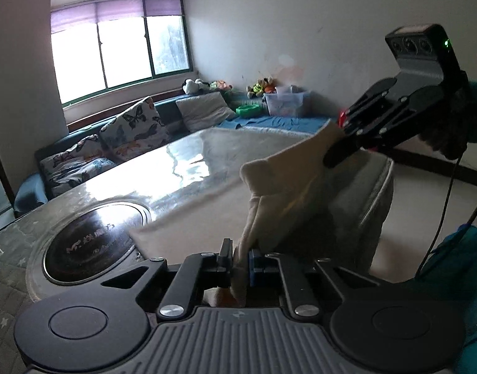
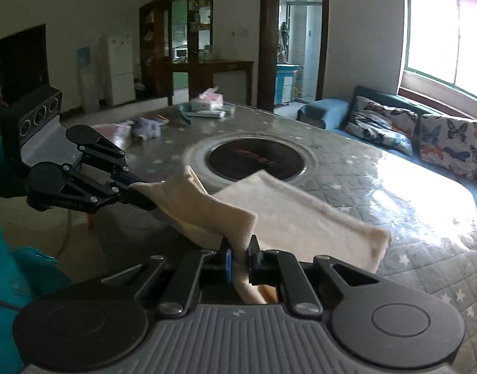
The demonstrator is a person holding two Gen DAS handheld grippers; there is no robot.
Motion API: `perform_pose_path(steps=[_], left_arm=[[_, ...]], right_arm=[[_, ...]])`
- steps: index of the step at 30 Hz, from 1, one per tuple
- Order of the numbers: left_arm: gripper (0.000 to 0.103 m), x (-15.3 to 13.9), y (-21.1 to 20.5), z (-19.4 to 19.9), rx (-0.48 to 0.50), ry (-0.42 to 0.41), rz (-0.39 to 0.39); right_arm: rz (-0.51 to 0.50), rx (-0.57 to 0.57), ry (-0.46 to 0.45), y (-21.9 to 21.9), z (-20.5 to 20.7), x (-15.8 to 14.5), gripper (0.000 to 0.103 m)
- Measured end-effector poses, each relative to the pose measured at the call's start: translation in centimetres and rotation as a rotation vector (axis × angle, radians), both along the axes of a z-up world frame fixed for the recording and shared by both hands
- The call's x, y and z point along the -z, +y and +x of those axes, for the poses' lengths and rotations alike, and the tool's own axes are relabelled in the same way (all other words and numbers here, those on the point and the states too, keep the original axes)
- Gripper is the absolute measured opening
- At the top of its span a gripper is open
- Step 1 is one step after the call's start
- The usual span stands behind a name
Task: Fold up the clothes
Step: 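Grasp the sweatshirt hem with the right gripper while the left gripper grasps another hem corner, then lift the hem with both grippers and fold it toward the collar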
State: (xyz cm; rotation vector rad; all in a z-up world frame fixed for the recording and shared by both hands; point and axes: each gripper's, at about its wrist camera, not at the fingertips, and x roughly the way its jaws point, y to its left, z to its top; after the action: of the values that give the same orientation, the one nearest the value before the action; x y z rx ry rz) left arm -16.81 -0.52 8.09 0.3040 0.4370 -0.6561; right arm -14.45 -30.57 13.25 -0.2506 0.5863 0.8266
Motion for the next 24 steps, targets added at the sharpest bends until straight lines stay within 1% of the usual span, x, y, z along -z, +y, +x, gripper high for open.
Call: perform_pose_path(steps=[2, 5, 10, 12, 15, 17, 20, 22, 23, 24], left_arm=[[0.011, -0.3, -0.1, 0.8, -0.012, 0.001, -0.01], [0.011, -0.3, -0.4, 3.0, -0.037, 0.011, -0.031], [0.011, 0.1, -1.1, 8.1, -0.069, 0.009, -0.023], [0.011, 0.7, -2.0, 10.6, -0.083, 0.019, 0.003], [0.011, 2.3, -3.1, 14.0, -0.12, 0.063, 0.022], [0.011, 3.6, -3.7, 15.9, -0.152, 0.089, 0.039], [0.011, 5.4, -4.1, 18.3, -0.203, 0.143, 0.041], [0.011, 6.2, -4.2, 19.2, -0.218, 0.161, 0.043], [0.014, 6.4, -4.2, 19.5, -0.233, 0.167, 0.045], [0.016, 6.5, -4.1, 19.7, -0.245, 0.167, 0.045]], right_arm=[[-0.005, -0.006, 0.0, 0.2, 0.3, -0.4, 0.008], [-0.015, 0.01, -0.012, 0.4, 2.0, -0.6, 0.008], [-0.016, 0.069, 0.002, 0.5, 7.0, -0.6, 0.008], [-0.026, 0.091, 0.02, 0.6, 9.6, -0.3, 0.008], [-0.047, 0.133, 0.066, 0.9, 13.8, 1.2, 0.008], [-0.066, 0.157, 0.091, 1.1, 16.1, 2.8, 0.008], [-0.07, 0.209, 0.121, 1.4, 18.3, 5.4, 0.008], [-0.076, 0.242, 0.136, 1.7, 19.3, 7.0, 0.008], [-0.079, 0.261, 0.147, 1.8, 19.5, 7.7, 0.009], [-0.082, 0.281, 0.159, 2.0, 19.7, 8.5, 0.012]])
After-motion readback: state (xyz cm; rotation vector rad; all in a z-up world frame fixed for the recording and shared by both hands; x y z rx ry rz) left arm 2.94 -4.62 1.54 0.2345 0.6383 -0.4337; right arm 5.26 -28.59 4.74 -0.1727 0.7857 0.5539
